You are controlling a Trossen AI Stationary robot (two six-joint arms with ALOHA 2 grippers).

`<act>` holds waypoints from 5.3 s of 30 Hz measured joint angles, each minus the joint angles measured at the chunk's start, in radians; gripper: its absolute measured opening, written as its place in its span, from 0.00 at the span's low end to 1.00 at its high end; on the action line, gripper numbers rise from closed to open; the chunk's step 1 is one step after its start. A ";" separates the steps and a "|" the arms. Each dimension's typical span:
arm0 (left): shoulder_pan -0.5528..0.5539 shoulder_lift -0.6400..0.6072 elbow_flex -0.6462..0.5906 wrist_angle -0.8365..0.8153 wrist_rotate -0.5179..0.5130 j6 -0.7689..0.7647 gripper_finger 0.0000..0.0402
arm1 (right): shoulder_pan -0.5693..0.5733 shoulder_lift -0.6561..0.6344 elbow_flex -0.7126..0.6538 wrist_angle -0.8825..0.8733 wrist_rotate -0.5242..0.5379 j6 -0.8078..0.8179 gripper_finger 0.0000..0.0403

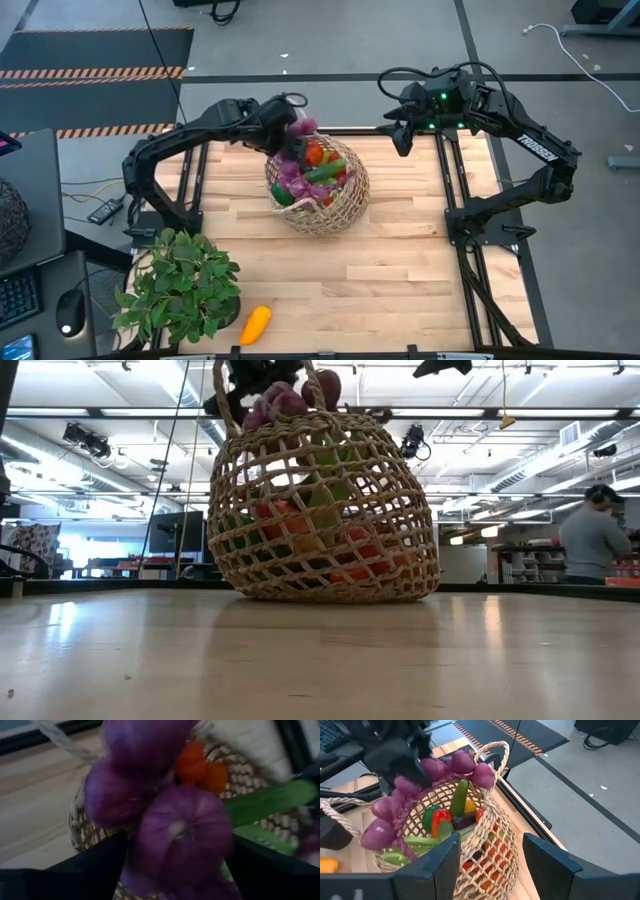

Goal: Build produce basket
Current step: Put the purple garlic into the brown basket, then put the yellow mango into the brown basket

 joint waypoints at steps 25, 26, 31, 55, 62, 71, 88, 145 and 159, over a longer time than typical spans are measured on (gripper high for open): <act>-0.294 -0.002 0.153 -0.275 0.172 -0.212 0.85 | 0.000 0.000 0.000 -0.077 -0.079 -0.118 0.54; -0.316 -0.002 0.153 -0.284 0.179 -0.210 0.85 | 0.000 0.000 0.000 -0.078 -0.079 -0.125 0.54; -0.410 -0.003 0.153 -0.293 0.185 -0.271 0.85 | -0.008 0.000 0.000 -0.086 -0.079 -0.147 0.54; -0.666 0.141 0.186 -0.234 0.171 0.069 0.85 | -0.026 0.000 0.000 -0.107 -0.107 0.016 0.54; -0.728 0.212 0.186 -0.234 0.179 0.044 0.85 | -0.022 0.000 0.000 -0.137 -0.107 0.100 0.54; -0.799 0.347 0.186 -0.203 0.245 -0.100 0.85 | -0.022 0.000 0.000 -0.165 -0.116 0.069 0.54; -0.845 0.587 0.187 -0.246 0.417 -0.222 0.85 | -0.022 0.000 0.000 -0.205 -0.165 -0.086 0.54; -0.809 0.628 0.141 -0.349 0.470 0.288 0.85 | 0.024 -0.007 0.000 -0.348 -0.171 0.081 0.54; -0.879 0.601 0.141 -0.344 0.403 0.872 0.83 | 0.024 -0.011 0.000 -0.374 -0.148 0.076 0.54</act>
